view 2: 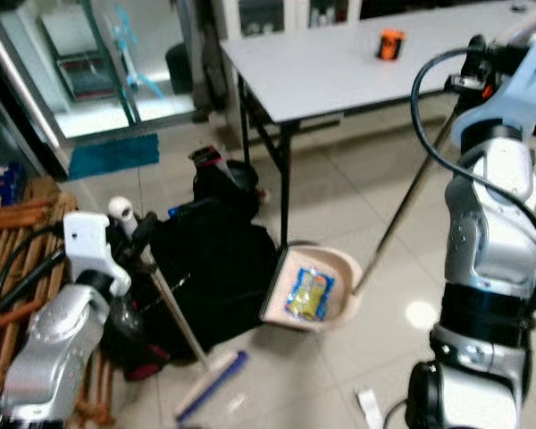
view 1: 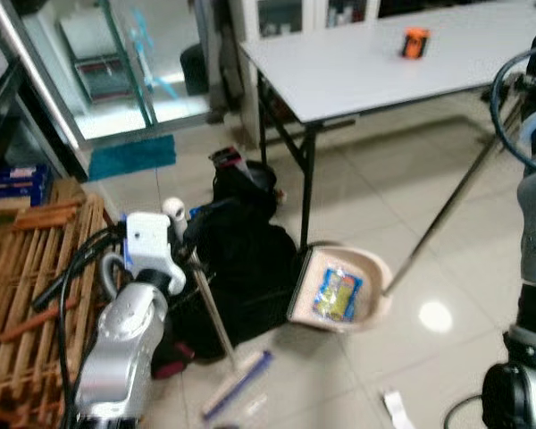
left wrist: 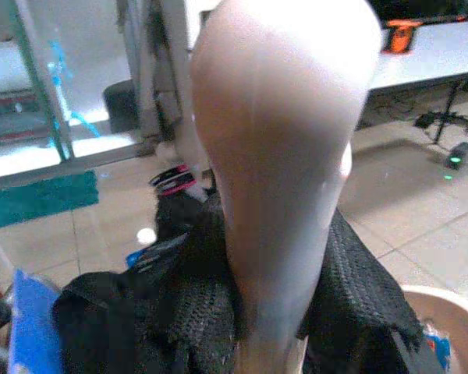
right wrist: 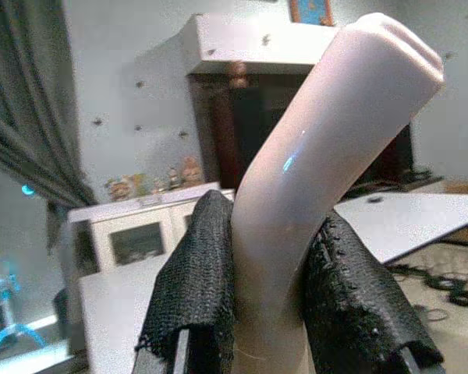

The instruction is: Sweep floor

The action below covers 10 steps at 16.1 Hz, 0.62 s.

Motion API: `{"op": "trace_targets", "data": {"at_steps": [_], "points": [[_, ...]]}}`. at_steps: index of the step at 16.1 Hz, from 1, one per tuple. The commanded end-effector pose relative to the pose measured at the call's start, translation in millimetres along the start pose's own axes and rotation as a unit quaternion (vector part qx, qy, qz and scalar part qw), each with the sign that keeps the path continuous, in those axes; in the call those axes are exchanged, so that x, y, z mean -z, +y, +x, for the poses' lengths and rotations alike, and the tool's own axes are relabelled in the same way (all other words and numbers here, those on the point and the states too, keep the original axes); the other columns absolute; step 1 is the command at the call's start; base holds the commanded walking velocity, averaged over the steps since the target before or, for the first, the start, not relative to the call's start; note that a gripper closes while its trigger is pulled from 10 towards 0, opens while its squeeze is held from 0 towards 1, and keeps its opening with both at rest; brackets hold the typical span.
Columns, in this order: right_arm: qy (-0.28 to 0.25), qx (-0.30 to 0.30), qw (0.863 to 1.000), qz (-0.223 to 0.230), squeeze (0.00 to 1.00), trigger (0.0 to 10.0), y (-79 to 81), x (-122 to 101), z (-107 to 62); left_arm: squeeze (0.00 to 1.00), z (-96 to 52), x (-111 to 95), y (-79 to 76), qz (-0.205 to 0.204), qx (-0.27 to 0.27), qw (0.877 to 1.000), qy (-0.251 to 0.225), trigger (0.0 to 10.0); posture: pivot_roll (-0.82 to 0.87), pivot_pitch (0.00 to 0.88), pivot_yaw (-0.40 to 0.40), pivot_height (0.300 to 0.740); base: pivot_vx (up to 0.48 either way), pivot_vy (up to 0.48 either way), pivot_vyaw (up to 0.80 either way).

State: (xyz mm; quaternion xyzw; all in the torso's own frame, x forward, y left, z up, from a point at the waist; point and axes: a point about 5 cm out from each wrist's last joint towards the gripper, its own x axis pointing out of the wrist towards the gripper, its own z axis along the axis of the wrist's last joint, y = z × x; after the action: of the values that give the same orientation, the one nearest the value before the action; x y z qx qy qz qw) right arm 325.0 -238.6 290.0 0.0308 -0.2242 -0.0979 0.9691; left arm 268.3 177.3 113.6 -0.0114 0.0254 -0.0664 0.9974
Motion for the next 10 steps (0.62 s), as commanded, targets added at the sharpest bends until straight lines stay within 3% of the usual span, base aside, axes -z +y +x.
{"op": "trace_targets", "data": {"at_steps": [1,5,10], "points": [[-0.023,0.002,1.0,0.008,0.0,10.0,-0.8,-9,1.7,0.0,1.4,-10,2.0,0.015,0.0,1.0,-0.018,10.0,0.04,0.0,0.069,0.74,0.375,0.0,0.0],[-0.029,0.016,0.999,0.012,0.0,10.0,-4.0,-9,5.5,0.0,1.0,-8,5.6,0.002,-0.017,1.0,-0.01,10.0,0.04,0.0,0.069,0.74,0.094,0.0,0.0],[-0.04,0.004,0.999,0.006,0.0,10.0,4.7,-7,12.2,0.0,-0.6,-5,7.7,0.01,-0.014,1.0,-0.003,10.0,0.05,0.0,0.067,0.74,0.0,0.0,0.0]]}}
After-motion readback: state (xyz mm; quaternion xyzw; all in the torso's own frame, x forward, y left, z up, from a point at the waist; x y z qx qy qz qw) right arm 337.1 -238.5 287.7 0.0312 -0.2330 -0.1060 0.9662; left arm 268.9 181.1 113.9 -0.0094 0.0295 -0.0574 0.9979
